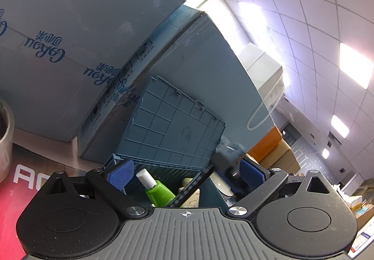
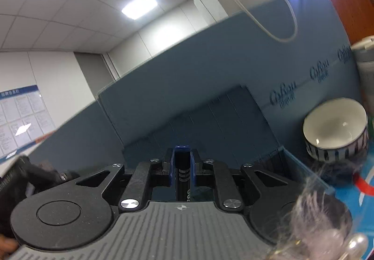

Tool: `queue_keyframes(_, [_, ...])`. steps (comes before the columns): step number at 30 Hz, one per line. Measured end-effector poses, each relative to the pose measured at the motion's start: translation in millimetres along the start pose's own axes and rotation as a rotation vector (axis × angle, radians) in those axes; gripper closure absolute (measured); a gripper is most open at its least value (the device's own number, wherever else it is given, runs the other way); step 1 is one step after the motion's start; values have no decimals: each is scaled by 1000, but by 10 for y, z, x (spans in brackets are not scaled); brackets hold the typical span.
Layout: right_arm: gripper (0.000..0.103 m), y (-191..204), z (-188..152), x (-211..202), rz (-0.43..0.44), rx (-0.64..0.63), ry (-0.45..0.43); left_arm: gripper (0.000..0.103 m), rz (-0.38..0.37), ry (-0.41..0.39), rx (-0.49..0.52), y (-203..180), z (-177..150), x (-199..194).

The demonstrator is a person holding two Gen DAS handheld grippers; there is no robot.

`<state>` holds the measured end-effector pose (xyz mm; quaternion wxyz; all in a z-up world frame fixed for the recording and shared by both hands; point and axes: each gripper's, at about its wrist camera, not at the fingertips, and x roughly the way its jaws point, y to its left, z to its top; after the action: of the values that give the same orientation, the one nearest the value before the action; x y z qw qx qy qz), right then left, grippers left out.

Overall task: Organize rigid objects
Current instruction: 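Carry the black marker into the blue box and open the right tool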

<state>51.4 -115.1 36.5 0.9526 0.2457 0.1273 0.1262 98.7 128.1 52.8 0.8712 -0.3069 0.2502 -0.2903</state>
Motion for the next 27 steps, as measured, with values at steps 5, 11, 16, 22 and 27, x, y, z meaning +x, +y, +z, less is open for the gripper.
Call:
queue_keyframes(5, [88,-14,-86,-140,-46,-84,-16,5,0,13,18,-38,-15,42])
queue_keyframes(11, [83,-3,-77,-172,-136,-195,11,5,-3,23,29,-74,-22,96])
queue_keyframes(16, [55,-39,-94,-212,-206,-231,24,5,-7,30,36,-95,-40,114])
queue_keyframes(22, [17,-122,-14,-421,-233,-231,-50,5,-14,42,48,-139,-71,140])
queue_keyframes(27, [10,-340,93,-700,-271,-197,-99,5,-37,62,67,-224,-106,189])
